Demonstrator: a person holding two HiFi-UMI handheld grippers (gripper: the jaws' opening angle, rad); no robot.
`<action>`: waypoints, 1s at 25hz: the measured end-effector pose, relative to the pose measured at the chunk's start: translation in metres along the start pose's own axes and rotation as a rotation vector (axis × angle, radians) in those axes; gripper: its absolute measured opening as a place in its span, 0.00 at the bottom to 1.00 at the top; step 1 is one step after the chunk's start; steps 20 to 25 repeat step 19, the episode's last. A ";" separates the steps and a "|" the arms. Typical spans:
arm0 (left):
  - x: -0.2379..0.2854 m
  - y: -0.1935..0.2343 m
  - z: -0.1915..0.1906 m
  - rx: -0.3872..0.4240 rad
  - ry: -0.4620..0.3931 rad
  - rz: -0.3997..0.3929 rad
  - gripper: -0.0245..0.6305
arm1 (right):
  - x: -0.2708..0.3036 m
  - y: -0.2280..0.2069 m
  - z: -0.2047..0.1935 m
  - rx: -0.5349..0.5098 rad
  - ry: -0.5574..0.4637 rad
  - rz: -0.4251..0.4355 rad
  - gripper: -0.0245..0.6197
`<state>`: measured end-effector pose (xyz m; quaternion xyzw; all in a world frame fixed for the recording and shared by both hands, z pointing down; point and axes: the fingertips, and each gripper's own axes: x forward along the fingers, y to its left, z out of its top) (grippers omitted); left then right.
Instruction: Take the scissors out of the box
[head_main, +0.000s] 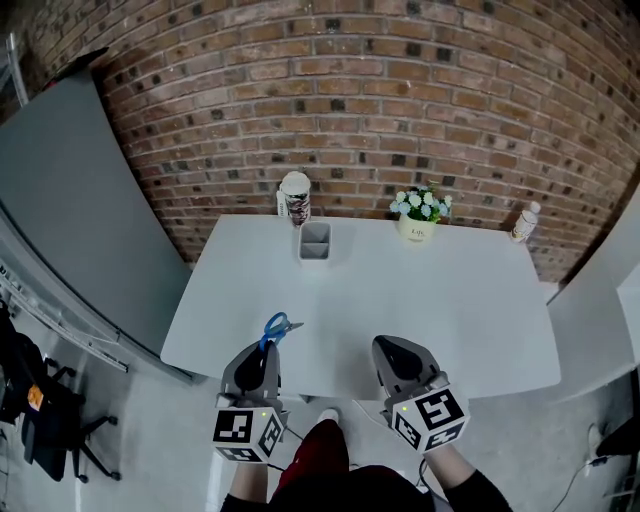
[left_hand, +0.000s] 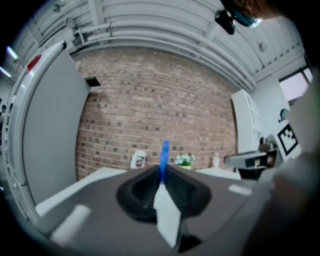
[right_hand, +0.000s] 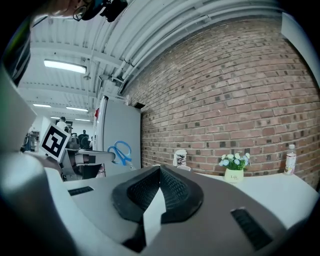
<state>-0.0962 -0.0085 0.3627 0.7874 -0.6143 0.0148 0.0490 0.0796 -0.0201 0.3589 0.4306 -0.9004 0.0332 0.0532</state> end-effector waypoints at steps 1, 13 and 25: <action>-0.005 -0.002 0.000 0.001 -0.002 0.000 0.08 | -0.004 0.002 -0.001 0.000 0.000 0.000 0.05; -0.051 -0.015 -0.006 0.001 -0.011 0.015 0.08 | -0.042 0.024 -0.006 -0.004 -0.004 0.004 0.05; -0.064 -0.023 -0.007 -0.010 -0.005 0.021 0.08 | -0.055 0.027 -0.007 -0.004 0.009 0.007 0.05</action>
